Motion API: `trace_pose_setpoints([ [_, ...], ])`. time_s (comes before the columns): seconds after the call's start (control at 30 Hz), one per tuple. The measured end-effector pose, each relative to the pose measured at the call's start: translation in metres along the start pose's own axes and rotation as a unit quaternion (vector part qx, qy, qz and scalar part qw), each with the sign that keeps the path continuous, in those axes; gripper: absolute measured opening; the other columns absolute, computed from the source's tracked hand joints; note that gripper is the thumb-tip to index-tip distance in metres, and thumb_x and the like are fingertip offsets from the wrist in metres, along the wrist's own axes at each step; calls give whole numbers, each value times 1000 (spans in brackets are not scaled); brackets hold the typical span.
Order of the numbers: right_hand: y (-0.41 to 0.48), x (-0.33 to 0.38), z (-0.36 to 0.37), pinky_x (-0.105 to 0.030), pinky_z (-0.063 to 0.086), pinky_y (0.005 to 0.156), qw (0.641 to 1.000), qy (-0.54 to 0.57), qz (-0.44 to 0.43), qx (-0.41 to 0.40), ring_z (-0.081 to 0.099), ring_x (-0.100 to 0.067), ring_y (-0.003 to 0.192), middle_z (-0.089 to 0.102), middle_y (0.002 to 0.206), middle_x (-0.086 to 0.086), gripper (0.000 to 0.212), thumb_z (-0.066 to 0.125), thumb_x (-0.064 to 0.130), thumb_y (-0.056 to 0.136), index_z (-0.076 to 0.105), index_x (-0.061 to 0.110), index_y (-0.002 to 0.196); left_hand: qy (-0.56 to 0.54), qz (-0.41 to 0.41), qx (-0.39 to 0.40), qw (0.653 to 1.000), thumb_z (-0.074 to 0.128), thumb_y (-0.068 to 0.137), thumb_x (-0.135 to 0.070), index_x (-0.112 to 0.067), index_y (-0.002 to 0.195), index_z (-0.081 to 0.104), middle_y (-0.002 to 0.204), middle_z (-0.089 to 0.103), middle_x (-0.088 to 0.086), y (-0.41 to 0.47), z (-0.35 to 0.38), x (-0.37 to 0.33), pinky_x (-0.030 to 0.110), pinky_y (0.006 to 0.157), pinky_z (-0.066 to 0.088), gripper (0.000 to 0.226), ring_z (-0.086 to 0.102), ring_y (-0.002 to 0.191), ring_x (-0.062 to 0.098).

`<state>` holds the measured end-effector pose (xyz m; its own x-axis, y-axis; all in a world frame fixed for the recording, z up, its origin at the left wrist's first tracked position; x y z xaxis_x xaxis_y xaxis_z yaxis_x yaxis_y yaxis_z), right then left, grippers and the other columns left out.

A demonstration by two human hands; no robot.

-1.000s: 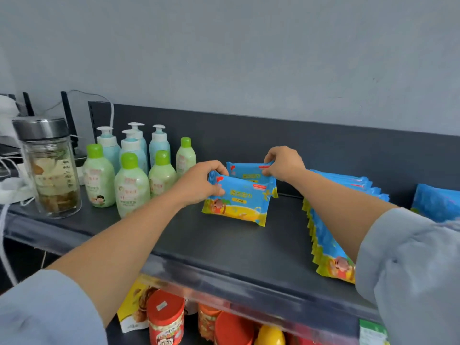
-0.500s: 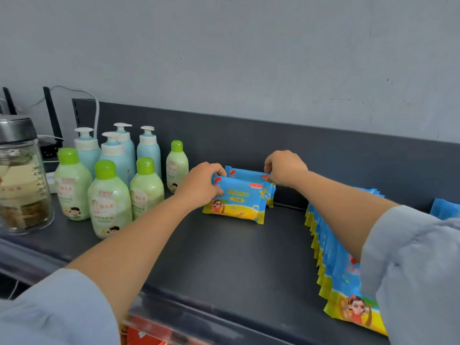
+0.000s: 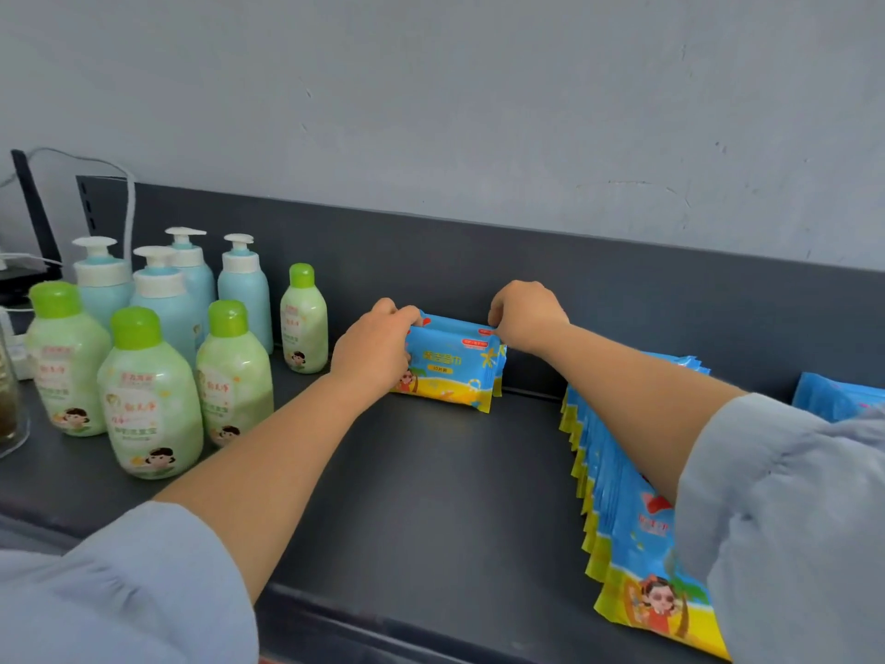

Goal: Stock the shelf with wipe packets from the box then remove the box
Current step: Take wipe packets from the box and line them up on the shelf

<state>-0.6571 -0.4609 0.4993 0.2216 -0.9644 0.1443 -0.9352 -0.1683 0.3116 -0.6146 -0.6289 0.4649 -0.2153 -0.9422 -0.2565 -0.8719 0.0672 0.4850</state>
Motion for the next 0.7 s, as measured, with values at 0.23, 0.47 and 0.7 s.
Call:
trace_pose_setpoints([
  [0.23,-3,-2,-5,-29,54,72,999,25,12,-39,61,-18,85,67,97,-6,18,58,-2,86,69,10,94,15,-9,1,1000,60,86,-4,-23,125,51,113,47,3,7,6,-4,40,74,53,45,54,93,20],
  [0.47,-1,-3,-2,-35,58,79,1000,18,12,-12,66,-22,90,71,99,-9,22,54,-1,87,72,6,98,32,-11,13,999,66,84,-11,-23,128,46,122,44,3,9,16,-7,42,77,53,50,51,105,22],
  [0.7,-4,3,-2,-37,59,78,1000,19,10,9,67,-23,91,72,99,-10,25,53,2,83,71,5,99,60,-15,39,997,68,82,-13,-20,140,33,134,34,7,7,25,-10,40,77,53,68,46,113,24],
])
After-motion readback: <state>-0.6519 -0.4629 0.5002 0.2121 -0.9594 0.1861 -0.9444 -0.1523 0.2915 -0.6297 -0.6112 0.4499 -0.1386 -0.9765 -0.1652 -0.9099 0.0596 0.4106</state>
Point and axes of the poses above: each hand's wrist, its own y-axis towards the middle knuckle, its own z-axis out of the palm, x = y × z, the point moved 9 cm from there along y, towards the middle knuckle
